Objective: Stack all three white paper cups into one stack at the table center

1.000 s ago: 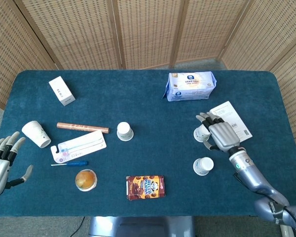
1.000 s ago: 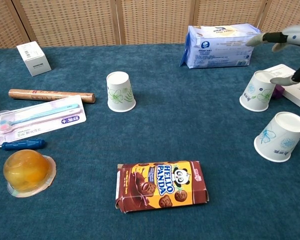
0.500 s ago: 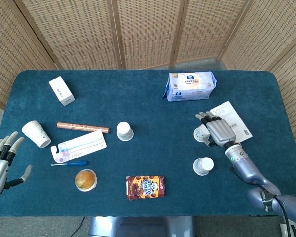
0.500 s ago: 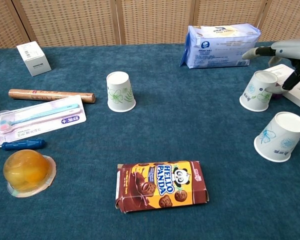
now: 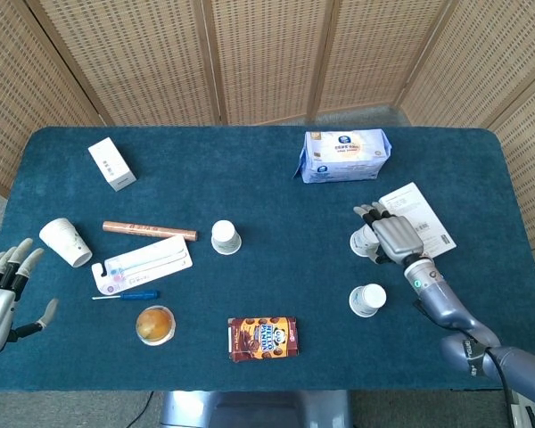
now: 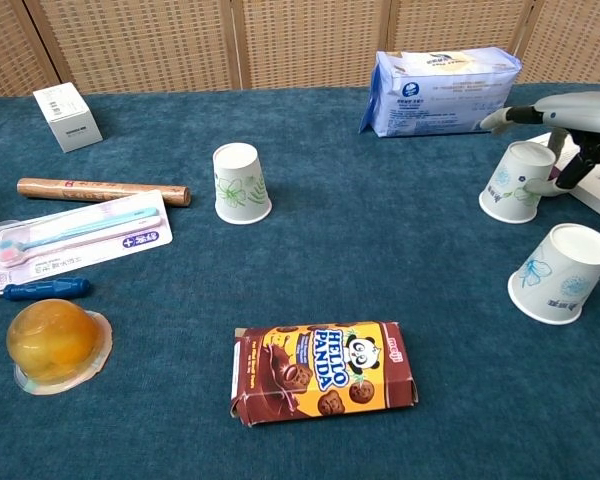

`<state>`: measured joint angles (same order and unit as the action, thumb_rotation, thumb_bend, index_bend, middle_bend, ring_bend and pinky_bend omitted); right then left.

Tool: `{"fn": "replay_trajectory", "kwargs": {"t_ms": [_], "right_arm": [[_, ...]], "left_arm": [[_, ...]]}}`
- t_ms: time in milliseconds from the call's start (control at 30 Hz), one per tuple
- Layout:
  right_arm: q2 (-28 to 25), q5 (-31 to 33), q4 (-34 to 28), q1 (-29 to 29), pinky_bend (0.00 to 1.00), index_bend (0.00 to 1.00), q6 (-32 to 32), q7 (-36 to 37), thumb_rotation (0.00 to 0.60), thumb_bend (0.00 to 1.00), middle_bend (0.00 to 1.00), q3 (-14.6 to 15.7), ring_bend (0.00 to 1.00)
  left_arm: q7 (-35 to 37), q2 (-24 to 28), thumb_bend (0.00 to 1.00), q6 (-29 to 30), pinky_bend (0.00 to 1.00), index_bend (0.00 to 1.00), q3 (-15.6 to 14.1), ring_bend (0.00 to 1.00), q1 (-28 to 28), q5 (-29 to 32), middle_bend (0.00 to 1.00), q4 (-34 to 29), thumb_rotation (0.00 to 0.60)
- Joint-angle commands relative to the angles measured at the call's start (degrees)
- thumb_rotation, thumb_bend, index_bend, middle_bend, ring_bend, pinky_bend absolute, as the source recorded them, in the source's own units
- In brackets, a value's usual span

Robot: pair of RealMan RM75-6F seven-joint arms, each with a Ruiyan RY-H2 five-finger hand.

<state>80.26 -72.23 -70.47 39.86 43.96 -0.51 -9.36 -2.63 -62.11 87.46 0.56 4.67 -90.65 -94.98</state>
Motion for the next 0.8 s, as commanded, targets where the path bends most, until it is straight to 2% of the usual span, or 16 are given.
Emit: {"fn": "replay_trajectory", "kwargs": {"t_ms": [33,533,800], "right_arm": [[0.81,-0.13,1.07,0.34,0.45,0.13,-0.36,0.66,0.6,0.39,0.21,0.27,0.01],[1.01,0.88,1.36,0.33,0.58,0.32,0.13,-0.37,0.6,0.41,0.38,0.81,0.18],[0.2,1.23,0.4,0.04,0.61,0.35,0.69,-0.62,0.6,0.42,0.41,0.91,0.21]], "left_arm": [[0.19,-0.04,0.44,0.13,0.11,0.0,-0.03,0.0,-0.13,0.05,0.0,0.13,0.286],[1.67,-0.6,0.44,0.29,0.11,0.0,-0.01,0.0,-0.21,-0.13,0.0,1.64,0.288],[2.09,-0.7,0.44,0.25,0.11,0.0,0.01,0.0,-0.28,0.09,0.0,2.04,0.286]]}}
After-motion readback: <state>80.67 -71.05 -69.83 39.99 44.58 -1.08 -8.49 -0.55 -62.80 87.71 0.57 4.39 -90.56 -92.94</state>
